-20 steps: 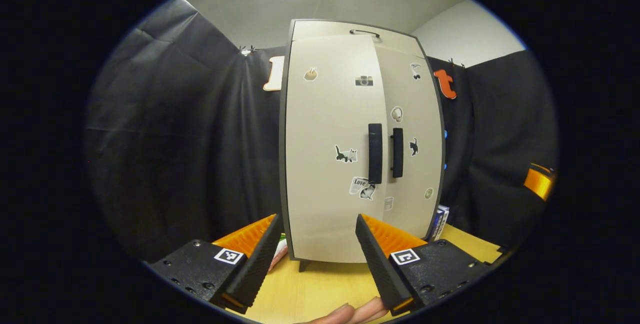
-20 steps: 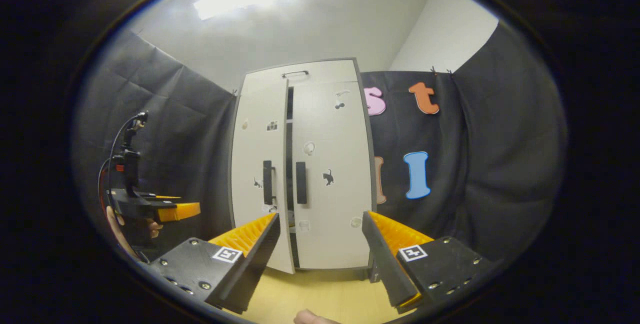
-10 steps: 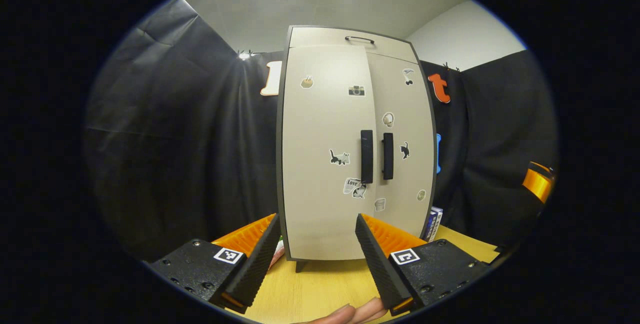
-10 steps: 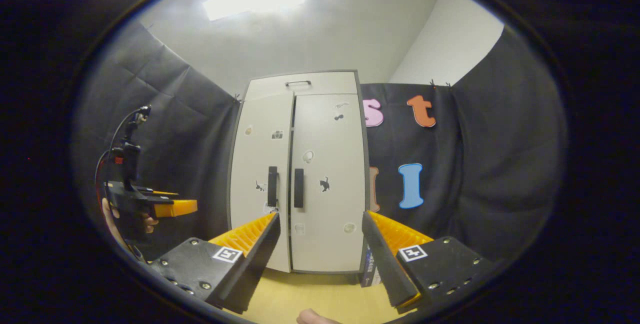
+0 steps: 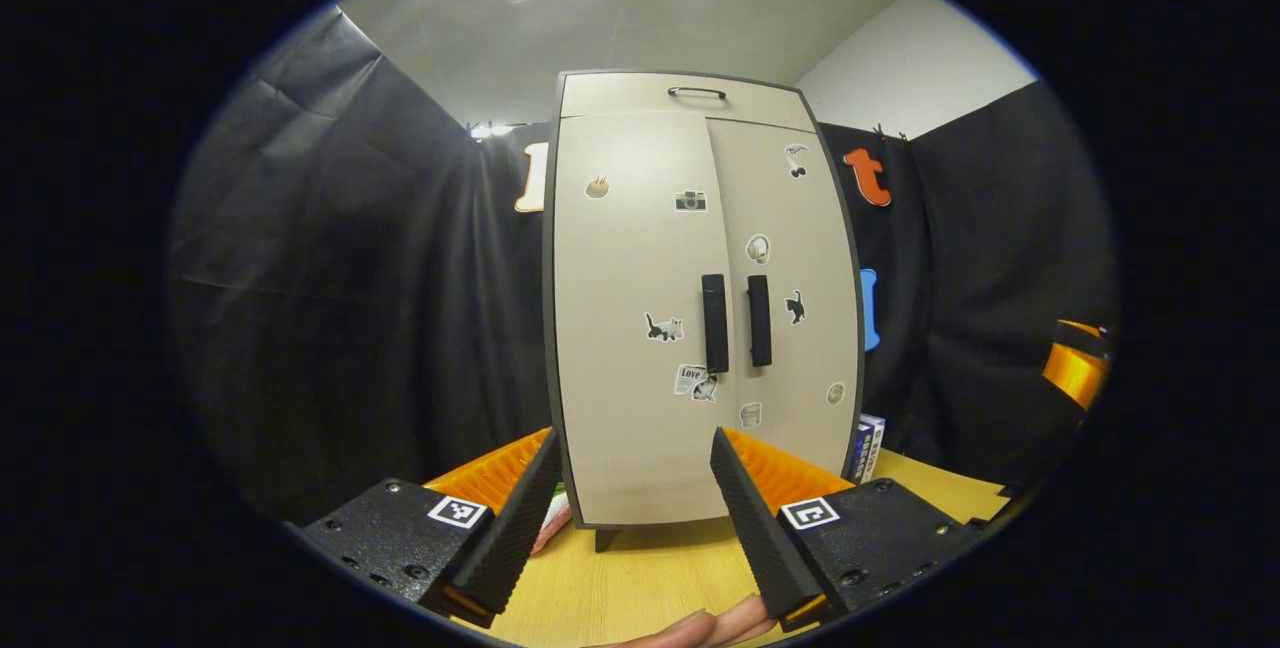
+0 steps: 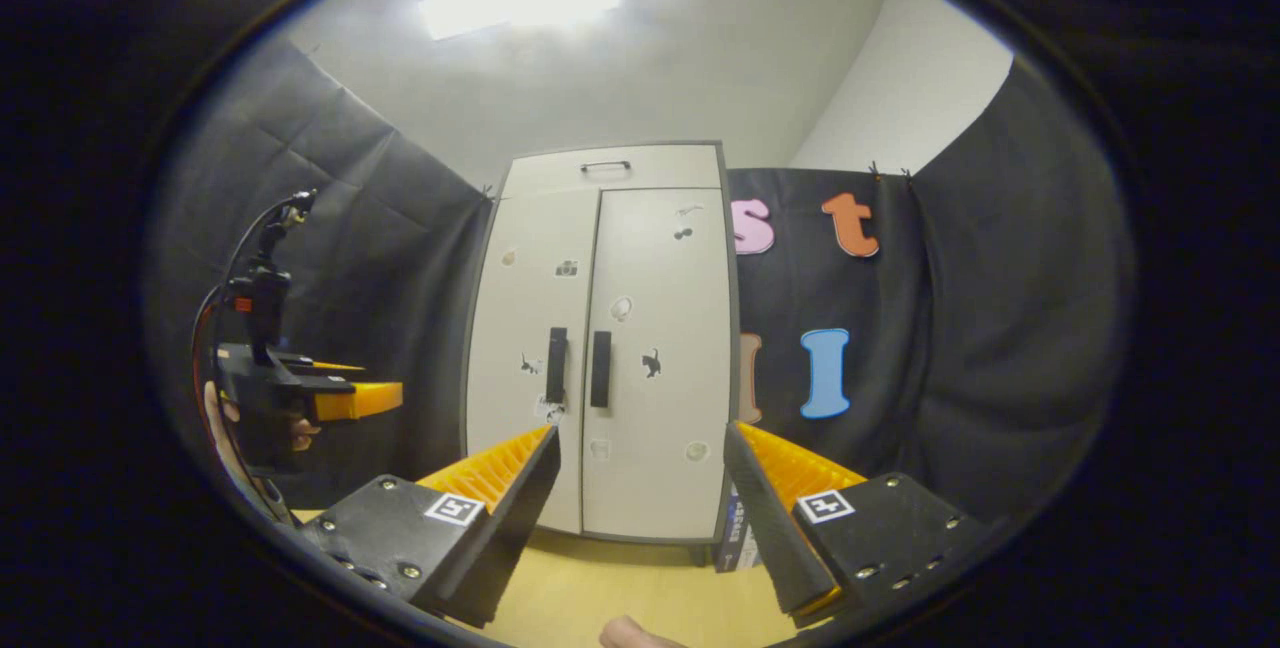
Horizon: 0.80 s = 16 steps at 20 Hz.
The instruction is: Grab one shoe with the right hand and put it into the shoe cabinet, grab the other shoe with the left hand and put it into the shoe cabinet; then close the right door with the right hand and the left door with the left hand.
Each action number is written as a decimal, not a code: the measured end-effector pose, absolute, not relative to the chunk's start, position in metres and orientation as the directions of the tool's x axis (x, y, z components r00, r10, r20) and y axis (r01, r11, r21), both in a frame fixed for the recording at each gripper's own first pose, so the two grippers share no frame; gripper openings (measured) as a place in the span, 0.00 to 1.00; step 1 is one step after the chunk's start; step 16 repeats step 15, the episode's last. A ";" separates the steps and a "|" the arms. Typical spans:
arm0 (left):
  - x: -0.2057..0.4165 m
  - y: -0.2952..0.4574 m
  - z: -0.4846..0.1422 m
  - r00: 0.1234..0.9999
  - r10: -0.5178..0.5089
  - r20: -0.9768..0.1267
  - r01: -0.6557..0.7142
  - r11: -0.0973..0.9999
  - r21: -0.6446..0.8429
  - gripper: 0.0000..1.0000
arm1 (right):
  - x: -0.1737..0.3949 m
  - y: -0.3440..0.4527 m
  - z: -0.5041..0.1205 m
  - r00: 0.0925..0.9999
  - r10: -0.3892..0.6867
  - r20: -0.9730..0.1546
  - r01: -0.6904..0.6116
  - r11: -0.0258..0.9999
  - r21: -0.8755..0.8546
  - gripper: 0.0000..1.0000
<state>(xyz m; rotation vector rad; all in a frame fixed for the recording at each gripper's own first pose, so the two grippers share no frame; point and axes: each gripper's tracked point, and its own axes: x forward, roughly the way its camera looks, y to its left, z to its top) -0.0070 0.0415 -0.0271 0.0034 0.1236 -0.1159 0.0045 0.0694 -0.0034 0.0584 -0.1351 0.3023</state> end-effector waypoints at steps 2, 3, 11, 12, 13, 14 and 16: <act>-0.014 0.032 -0.029 0.985 -0.127 -0.117 0.127 0.992 -0.010 0.92 | 0.003 0.060 -0.002 0.949 0.282 0.144 -0.287 0.958 0.017 0.97; -0.017 0.029 -0.032 0.985 -0.125 -0.120 0.125 0.992 -0.005 0.91 | 0.002 0.056 -0.002 0.952 0.272 0.144 -0.276 0.961 0.009 0.97; -0.038 0.008 -0.039 0.988 -0.106 -0.113 0.106 0.994 0.000 0.94 | -0.012 0.058 -0.003 0.940 0.299 0.162 -0.302 0.953 -0.004 0.99; -0.039 0.006 -0.040 0.988 -0.106 -0.115 0.106 0.994 -0.007 0.94 | -0.014 0.057 -0.003 0.939 0.301 0.166 -0.305 0.952 0.000 0.98; -0.041 0.003 -0.043 0.987 -0.112 -0.118 0.111 0.994 -0.017 0.91 | -0.013 0.054 -0.004 0.941 0.296 0.164 -0.301 0.954 0.003 0.98; -0.040 0.000 -0.045 0.985 -0.123 -0.122 0.120 0.992 -0.030 0.91 | -0.014 0.052 -0.007 0.943 0.291 0.160 -0.296 0.955 0.006 0.98; -0.041 -0.002 -0.048 0.983 -0.132 -0.128 0.128 0.991 -0.042 0.91 | -0.013 0.051 -0.008 0.945 0.290 0.154 -0.294 0.956 0.009 0.98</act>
